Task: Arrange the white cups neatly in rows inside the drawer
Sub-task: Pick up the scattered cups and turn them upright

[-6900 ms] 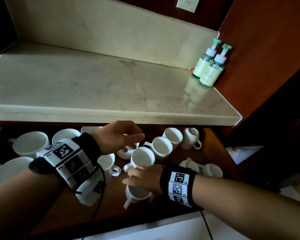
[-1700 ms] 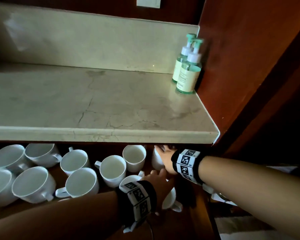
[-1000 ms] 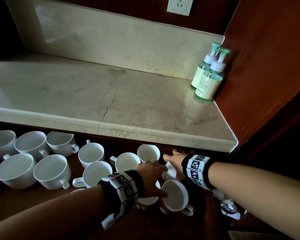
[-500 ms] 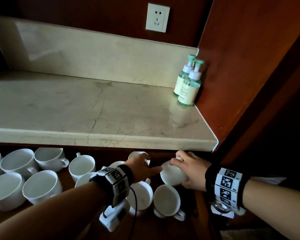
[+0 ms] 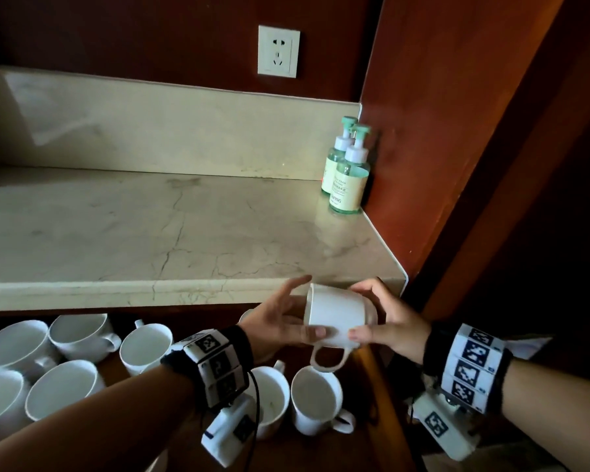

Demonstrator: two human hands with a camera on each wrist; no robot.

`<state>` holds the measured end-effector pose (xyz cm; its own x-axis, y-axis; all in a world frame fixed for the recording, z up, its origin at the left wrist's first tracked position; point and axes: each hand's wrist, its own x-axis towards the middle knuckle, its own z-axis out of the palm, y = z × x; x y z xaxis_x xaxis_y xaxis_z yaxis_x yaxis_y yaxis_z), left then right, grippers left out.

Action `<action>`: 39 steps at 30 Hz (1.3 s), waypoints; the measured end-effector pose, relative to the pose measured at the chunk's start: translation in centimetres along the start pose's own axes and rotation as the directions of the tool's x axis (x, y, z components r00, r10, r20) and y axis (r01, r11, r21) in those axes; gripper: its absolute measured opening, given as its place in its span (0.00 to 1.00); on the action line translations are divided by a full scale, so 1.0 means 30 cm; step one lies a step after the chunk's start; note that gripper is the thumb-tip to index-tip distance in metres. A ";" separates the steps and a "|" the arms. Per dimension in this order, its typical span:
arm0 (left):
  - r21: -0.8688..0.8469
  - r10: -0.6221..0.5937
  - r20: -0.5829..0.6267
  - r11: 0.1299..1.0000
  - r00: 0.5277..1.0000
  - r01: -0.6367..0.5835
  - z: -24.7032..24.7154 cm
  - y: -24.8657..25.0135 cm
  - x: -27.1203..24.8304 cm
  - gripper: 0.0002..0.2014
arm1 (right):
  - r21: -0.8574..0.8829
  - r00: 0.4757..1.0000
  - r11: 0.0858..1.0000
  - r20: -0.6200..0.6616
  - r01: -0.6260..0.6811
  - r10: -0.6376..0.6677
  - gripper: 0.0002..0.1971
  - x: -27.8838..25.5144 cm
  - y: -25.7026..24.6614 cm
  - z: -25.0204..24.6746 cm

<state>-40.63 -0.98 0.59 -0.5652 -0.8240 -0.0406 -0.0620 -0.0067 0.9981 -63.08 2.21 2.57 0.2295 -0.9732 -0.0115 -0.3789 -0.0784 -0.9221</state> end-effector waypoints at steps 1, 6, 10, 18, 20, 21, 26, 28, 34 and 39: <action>-0.039 0.016 -0.018 0.999 1.000 -0.017 0.004 0.012 0.001 0.37 | 0.107 1.000 0.994 0.006 -0.019 0.019 0.35 0.004 0.003 0.005; 0.172 0.040 -0.190 0.985 0.981 -0.007 -0.001 0.022 -0.006 0.36 | -0.050 0.997 0.996 0.036 -0.069 0.070 0.36 0.033 0.011 0.009; 0.542 0.079 -0.358 0.829 0.930 0.139 -0.002 0.000 -0.023 0.36 | -0.358 1.000 0.933 -0.001 -0.028 0.029 0.28 0.033 0.017 0.018; 0.546 -0.018 -0.482 0.776 0.876 0.316 0.039 -0.081 -0.024 0.39 | -0.528 0.997 0.849 0.067 0.004 0.037 0.25 0.011 0.019 0.045; 0.463 -0.109 -0.523 0.796 0.845 0.389 0.049 -0.109 -0.019 0.38 | -0.527 0.996 0.850 0.078 0.002 0.046 0.24 0.005 0.026 0.039; 0.397 -0.161 -0.542 0.816 0.825 0.420 0.050 -0.123 -0.012 0.39 | -0.526 0.995 0.850 0.080 -0.002 0.052 0.23 0.001 0.029 0.035; 0.077 -0.329 -0.617 0.879 0.715 0.471 0.047 -0.139 0.030 0.38 | -0.532 0.994 0.846 0.064 -0.041 0.089 0.23 -0.027 0.044 0.023; -0.014 -0.411 -0.602 0.863 0.684 0.506 0.050 -0.134 0.044 0.42 | -0.532 0.992 0.845 0.063 -0.057 0.107 0.23 -0.036 0.051 0.022; 0.258 -0.396 -0.604 0.724 0.691 0.640 0.103 -0.137 0.103 0.51 | -0.534 0.991 0.842 0.057 -0.073 0.122 0.20 -0.067 0.072 0.003; 0.524 -0.337 -0.515 0.604 0.788 0.601 0.136 -0.114 0.147 0.43 | -0.529 0.993 0.846 0.052 -0.065 0.109 0.18 -0.093 0.074 -0.005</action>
<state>-46.27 -2.27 -3.21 -0.0009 -0.9389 -0.3441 -0.8082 -0.2020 0.5532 -64.71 4.71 0.61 0.2330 -0.9635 -0.1315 -0.8095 -0.1172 -0.5753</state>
